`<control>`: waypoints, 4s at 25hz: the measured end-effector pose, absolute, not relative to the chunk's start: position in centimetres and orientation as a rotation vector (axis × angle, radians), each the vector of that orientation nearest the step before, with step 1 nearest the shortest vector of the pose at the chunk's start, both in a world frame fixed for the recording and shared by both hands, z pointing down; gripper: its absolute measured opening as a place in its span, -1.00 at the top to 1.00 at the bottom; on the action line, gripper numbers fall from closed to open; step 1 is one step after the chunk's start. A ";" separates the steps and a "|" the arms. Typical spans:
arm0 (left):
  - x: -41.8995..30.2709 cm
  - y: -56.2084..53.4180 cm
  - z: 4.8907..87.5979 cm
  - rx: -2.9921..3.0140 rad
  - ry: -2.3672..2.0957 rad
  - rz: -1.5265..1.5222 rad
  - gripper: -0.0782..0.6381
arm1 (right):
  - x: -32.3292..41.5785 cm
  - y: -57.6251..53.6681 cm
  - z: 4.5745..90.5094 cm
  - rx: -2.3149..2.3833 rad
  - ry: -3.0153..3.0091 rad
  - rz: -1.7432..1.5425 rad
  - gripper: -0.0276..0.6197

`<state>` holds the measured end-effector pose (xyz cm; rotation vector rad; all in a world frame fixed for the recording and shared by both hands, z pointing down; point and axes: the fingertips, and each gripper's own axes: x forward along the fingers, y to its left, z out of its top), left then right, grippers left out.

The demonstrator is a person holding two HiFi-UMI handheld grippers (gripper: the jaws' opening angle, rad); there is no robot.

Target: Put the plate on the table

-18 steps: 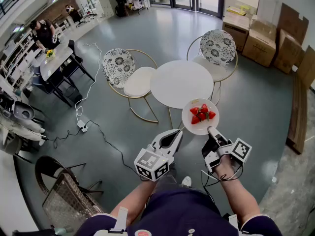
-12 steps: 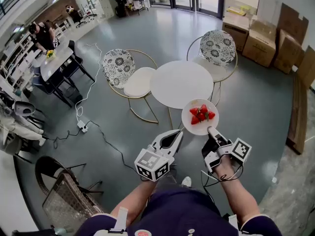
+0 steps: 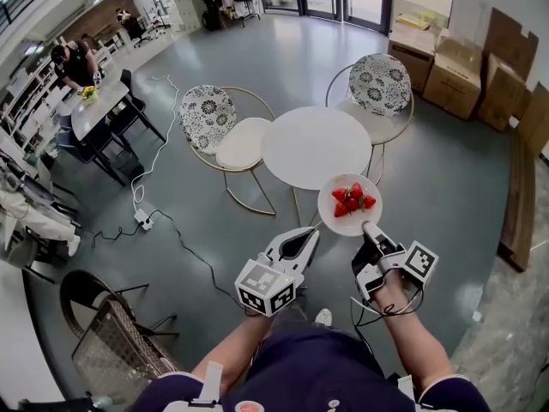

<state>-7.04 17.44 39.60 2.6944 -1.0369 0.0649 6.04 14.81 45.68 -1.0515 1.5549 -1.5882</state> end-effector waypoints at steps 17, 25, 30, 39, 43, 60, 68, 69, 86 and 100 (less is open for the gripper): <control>-5.6 13.7 40.7 2.684 -1.017 0.057 0.77 | 8.2 11.3 45.8 -1.082 1.568 -1.561 0.86; -6.1 6.5 41.7 2.672 -0.979 0.065 0.77 | 7.6 4.8 47.3 -1.109 1.543 -1.581 0.86; -6.4 3.1 42.0 2.669 -0.947 0.063 0.77 | 7.2 1.9 48.1 -1.138 1.542 -1.578 0.86; -6.8 -2.1 43.3 2.668 -0.892 0.092 0.77 | 7.0 -2.5 48.7 -1.199 1.520 -1.561 0.86; -7.3 -6.6 43.3 2.667 -0.852 0.109 0.76 | 6.3 -6.6 48.4 -1.233 1.493 -1.559 0.86; -7.0 -14.0 46.2 2.639 -0.744 0.173 0.76 | 7.8 -13.6 51.3 -1.364 1.442 -1.535 0.86; -5.2 -16.3 48.3 2.614 -0.834 0.211 0.77 | 10.5 -16.9 55.6 -1.379 1.449 -1.614 0.86; -5.0 -16.7 48.6 2.609 -0.852 0.215 0.77 | 10.7 -17.4 56.2 -1.374 1.456 -1.631 0.86; 0.1 -20.5 55.3 2.525 -1.049 0.331 0.77 | 12.3 -23.6 66.2 -1.307 1.585 -1.892 0.86; 2.1 -20.9 56.2 2.509 -1.036 0.372 0.77 | 11.8 -25.2 70.2 -1.297 1.579 -1.968 0.86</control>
